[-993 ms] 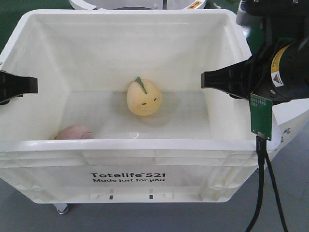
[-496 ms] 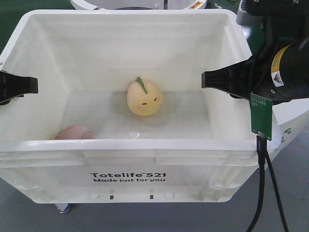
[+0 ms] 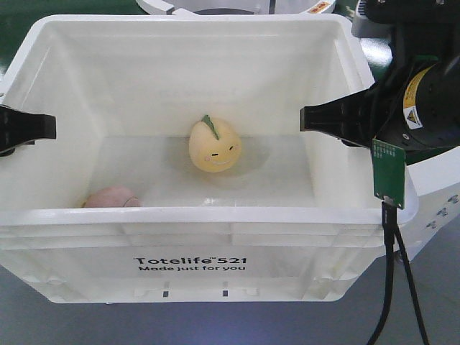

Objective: Place moving items into box and shelve

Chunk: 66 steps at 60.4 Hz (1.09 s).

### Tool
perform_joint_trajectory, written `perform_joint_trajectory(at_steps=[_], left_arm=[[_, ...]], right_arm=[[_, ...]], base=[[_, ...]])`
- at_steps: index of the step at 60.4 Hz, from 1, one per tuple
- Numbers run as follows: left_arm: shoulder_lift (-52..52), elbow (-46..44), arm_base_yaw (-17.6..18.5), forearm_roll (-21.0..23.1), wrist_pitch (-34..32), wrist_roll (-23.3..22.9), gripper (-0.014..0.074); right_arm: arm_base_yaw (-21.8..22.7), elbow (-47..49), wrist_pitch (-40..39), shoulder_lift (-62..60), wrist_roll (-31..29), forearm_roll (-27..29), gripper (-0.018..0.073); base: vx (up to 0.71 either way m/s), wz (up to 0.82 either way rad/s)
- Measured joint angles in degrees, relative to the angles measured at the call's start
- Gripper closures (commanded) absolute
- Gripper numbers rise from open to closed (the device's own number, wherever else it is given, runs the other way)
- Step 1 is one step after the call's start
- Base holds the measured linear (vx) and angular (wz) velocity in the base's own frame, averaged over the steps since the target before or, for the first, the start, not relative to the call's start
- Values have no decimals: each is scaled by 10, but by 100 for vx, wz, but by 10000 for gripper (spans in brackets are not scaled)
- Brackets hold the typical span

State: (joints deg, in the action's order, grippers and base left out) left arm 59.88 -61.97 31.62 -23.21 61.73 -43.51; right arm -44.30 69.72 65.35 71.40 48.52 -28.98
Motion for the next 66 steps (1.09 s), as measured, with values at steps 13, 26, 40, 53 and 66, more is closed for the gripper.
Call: perform_joint_trajectory(at_steps=[13,26,40,53,66], left_arm=[[0,0,0,0,1,0,454],[0,0,0,0,1,0,454],[0,0,0,0,0,0,454],[0,0,0,0,0,0,454],[0,0,0,0,0,0,454]], right_arm=[[0,0,0,0,0,0,510],[0,0,0,0,0,0,510],[0,0,0,0,0,0,510],[0,0,0,0,0,-1,510],[0,0,-1,0,0,-1,510]], base=[[-3,19],[-3,23],[-4,30],[-7,45],[-10,60]])
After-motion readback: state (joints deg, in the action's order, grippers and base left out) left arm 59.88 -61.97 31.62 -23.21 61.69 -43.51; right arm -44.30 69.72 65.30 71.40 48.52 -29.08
